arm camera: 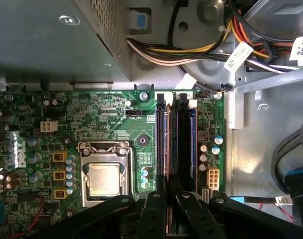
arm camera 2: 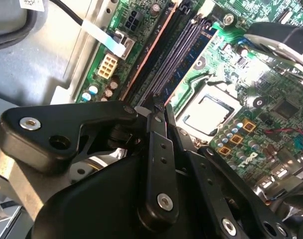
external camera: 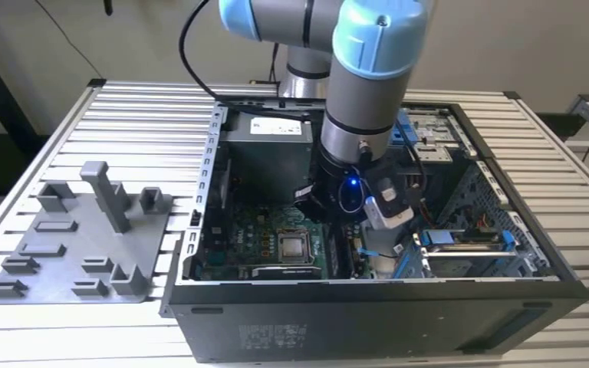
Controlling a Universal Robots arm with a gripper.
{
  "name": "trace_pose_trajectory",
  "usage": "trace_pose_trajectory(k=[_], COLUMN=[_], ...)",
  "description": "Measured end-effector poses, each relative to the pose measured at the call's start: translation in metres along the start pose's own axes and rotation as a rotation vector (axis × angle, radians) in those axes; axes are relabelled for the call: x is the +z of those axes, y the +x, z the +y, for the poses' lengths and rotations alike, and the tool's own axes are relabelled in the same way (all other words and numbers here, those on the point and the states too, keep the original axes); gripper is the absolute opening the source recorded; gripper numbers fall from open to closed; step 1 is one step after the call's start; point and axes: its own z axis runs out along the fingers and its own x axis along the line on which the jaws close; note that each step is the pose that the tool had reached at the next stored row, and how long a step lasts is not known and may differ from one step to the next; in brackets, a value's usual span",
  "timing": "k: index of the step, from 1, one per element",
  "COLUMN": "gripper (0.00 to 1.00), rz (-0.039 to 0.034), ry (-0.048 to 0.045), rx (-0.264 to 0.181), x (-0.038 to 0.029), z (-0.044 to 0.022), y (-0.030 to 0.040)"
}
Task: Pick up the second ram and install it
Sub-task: 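Insert the second ram into the second slot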
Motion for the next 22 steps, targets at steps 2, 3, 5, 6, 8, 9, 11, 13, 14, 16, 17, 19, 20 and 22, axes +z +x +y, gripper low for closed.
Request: trace_pose_trajectory(k=[2,3,5,6,8,9,11,13,14,16,17,19,20,22], gripper=[0.14,0.14,0.14,0.14,0.14,0.14,0.14,0.14,0.14,0.14,0.14,0.14,0.14,0.14], rz=[-0.0001,0.0000,0.0000,-0.0001,-0.0001,-0.0001,0.0000,0.0000,0.0000,0.0000,0.0000,0.0001,0.0001,0.0002], ry=[0.0000,0.0002,0.0000,-0.0001,0.0000,0.0000,0.0002,0.0004,0.0002,0.0002,0.0002,0.0008,0.0009,0.0005], rx=[0.002,0.002,0.003,0.003,0.003,0.003,0.003,0.003,0.003,0.003,0.003,0.003,0.003,0.003], x=[0.0005,0.0005,0.0011,0.0015,0.0022,0.0025,0.0031,0.0033,0.0034,0.0037,0.0039,0.0046,0.0048,0.0051], z=[-0.0002,-0.0002,-0.0002,-0.0002,-0.0002,-0.0002,-0.0003,-0.0003,-0.0002,-0.0002,-0.0002,0.0000,0.0001,0.0002], y=[0.0000,-0.0004,-0.0008,-0.0008,-0.0010,-0.0011,-0.0011,-0.0014,-0.0016,-0.0017,-0.0018,-0.0020,-0.0020,-0.0027])
